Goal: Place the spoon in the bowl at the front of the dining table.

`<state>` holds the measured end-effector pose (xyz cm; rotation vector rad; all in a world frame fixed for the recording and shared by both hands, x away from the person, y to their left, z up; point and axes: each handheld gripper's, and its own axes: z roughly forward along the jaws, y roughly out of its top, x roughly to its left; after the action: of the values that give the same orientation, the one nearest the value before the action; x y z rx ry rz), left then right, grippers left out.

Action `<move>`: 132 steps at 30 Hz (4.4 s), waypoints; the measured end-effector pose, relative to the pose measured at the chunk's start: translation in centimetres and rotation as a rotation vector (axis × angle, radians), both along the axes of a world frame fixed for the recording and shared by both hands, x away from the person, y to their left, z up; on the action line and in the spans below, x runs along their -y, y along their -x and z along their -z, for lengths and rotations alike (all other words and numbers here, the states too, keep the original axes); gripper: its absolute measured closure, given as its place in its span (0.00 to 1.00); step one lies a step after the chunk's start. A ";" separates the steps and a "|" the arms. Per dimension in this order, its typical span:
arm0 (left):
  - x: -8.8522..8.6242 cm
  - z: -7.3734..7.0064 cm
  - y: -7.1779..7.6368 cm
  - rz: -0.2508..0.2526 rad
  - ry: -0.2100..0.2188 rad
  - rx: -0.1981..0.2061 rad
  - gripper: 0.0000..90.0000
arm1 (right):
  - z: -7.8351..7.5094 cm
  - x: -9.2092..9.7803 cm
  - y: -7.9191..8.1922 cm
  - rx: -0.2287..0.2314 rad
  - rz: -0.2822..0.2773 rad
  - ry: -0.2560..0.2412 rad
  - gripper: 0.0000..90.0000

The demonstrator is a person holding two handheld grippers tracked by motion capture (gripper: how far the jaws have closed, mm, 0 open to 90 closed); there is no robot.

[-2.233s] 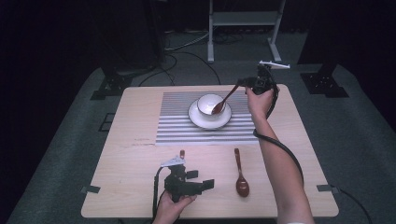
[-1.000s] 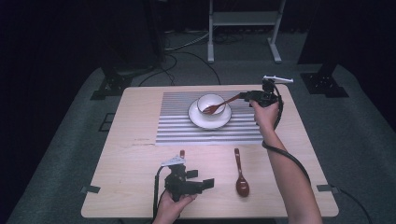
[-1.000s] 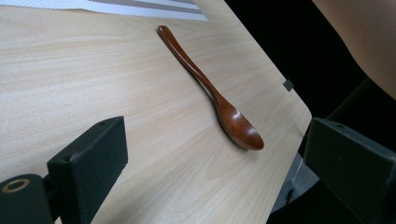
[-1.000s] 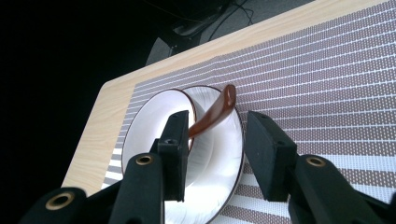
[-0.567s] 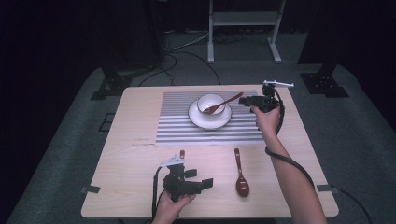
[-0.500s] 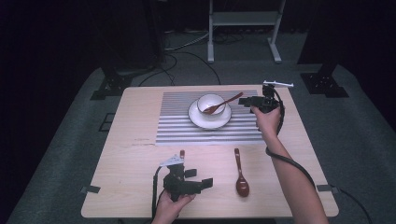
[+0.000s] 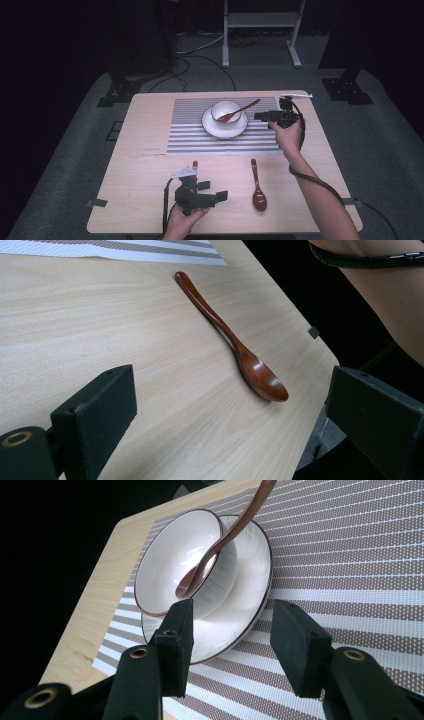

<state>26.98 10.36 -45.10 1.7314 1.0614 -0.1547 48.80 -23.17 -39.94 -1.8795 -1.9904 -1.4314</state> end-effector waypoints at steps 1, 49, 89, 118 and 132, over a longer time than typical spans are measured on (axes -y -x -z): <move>0.0 0.0 0.0 0.001 -0.001 0.000 0.06 | 0.0 0.0 0.1 0.005 -0.005 0.006 0.56; -0.3 0.0 -0.1 -0.016 -0.019 0.013 0.06 | 2.7 -0.4 5.5 -0.040 -0.182 0.027 0.48; -0.1 0.2 -0.1 -0.012 -0.026 0.007 0.06 | 5.2 0.1 9.7 -0.064 -0.251 0.020 0.44; 0.1 0.3 -0.1 -0.010 -0.029 0.009 0.06 | 6.6 2.0 13.4 -0.043 -0.231 -0.044 0.43; 0.2 0.4 -0.1 -0.009 -0.033 0.007 0.06 | 6.3 2.3 15.7 0.002 -0.243 -0.052 0.42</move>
<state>27.06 10.20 -45.47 1.7555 1.0719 -0.1262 33.08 -25.46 -46.25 -1.5519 -2.0750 -1.4021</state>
